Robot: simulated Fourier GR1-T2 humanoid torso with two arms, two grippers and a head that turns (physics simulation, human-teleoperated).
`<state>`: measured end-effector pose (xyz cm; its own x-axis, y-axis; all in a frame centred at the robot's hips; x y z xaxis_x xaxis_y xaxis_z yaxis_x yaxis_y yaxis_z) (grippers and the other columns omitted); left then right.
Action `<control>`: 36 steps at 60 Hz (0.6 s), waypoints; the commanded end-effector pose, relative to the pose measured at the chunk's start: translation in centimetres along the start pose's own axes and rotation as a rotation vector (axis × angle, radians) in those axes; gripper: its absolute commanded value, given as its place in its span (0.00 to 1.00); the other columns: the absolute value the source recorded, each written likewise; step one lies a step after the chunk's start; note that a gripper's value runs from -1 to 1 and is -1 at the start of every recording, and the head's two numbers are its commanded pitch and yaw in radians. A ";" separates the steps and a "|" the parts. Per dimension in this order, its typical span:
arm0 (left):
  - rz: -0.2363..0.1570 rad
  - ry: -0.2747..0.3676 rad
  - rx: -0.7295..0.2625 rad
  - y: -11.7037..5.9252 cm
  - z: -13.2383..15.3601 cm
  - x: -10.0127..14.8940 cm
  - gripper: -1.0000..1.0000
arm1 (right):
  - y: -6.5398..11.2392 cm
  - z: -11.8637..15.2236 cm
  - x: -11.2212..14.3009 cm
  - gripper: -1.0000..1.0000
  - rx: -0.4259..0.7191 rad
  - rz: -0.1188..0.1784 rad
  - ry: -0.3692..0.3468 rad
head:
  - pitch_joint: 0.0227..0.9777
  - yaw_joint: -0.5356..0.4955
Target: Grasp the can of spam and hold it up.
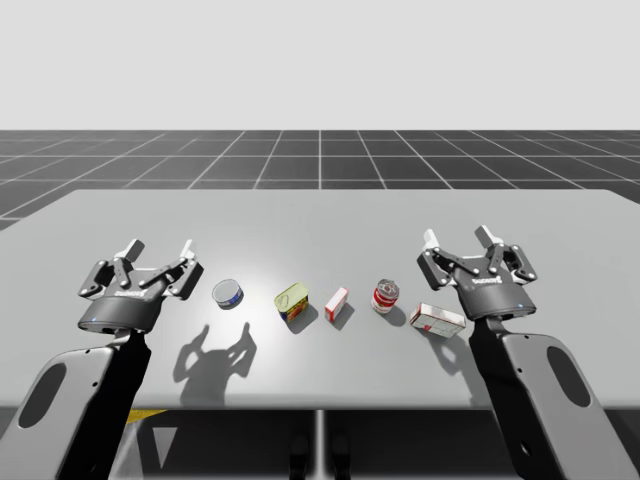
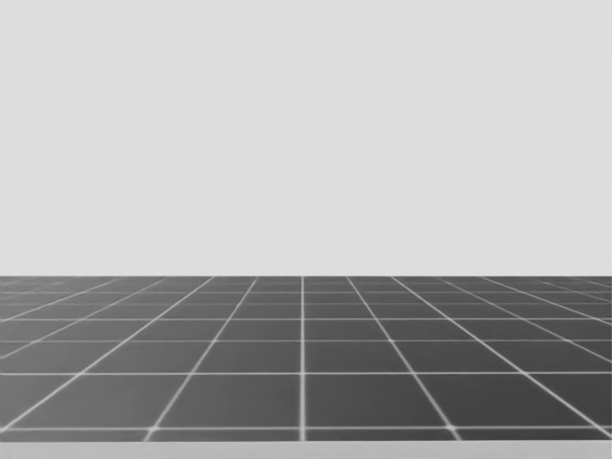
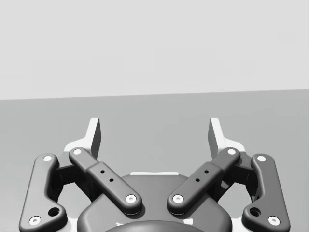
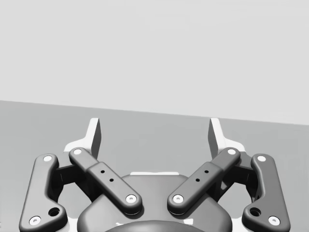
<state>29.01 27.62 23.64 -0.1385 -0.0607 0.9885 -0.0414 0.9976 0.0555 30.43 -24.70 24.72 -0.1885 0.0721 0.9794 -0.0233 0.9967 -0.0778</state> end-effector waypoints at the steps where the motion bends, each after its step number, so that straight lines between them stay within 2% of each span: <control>1: 0.002 -0.001 0.000 0.0 0.0 0.0 0.00 | 0.1 0.2 0.0 0.00 -0.006 -0.039 0.016 | 0.02 0.51; 2: 0.002 -0.001 0.000 0.0 0.0 0.0 0.00 | 0.1 0.2 0.0 0.00 0.001 -0.052 0.016 | 0.02 0.51; 5: 0.002 -0.002 0.000 0.0 0.0 0.0 0.00 | 0.0 0.2 0.0 0.00 -0.003 -0.058 0.013 | 0.02 0.51; 6: 0.002 -0.002 0.001 0.1 0.0 0.0 0.00 | -0.1 0.1 0.1 0.00 0.006 -0.078 0.011 | 0.02 0.51; 8: 0.003 -0.002 0.001 0.1 0.0 0.0 0.00 | -0.1 0.0 0.1 0.00 0.019 -0.091 0.021 | 0.03 0.51; 10: 0.003 -0.003 0.001 0.1 0.0 0.0 0.00 | -0.2 0.0 0.1 0.00 0.016 -0.077 0.039 | 0.04 0.51; 17: 0.002 -0.001 0.001 0.0 0.0 0.0 0.00 | -0.2 -0.1 -0.1 0.00 0.006 -0.067 0.042 | 0.13 0.51; 36: -0.001 0.002 0.001 0.2 -0.1 0.0 0.00 | -0.1 -0.2 -0.2 0.00 0.010 -0.041 0.038 | 0.45 0.52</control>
<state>29.05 27.74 23.69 -0.1377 -0.0593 0.9887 -0.0427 0.9976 0.0539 30.58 -24.82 24.66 -0.1509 0.0217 0.9883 -0.0410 0.9988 -0.0282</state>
